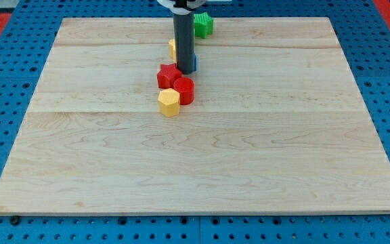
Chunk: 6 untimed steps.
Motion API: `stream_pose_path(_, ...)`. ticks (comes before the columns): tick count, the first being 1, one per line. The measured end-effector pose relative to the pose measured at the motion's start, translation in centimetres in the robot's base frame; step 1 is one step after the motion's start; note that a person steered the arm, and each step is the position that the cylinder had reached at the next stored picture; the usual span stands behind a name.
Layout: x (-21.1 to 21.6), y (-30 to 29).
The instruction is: Push the red circle into group of blocks
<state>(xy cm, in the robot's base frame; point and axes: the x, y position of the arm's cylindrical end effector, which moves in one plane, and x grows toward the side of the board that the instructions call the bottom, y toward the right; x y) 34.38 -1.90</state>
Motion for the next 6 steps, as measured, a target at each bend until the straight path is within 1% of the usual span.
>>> stream_pose_path(3, -0.4, 3.6)
stream_pose_path(6, -2.1, 4.5)
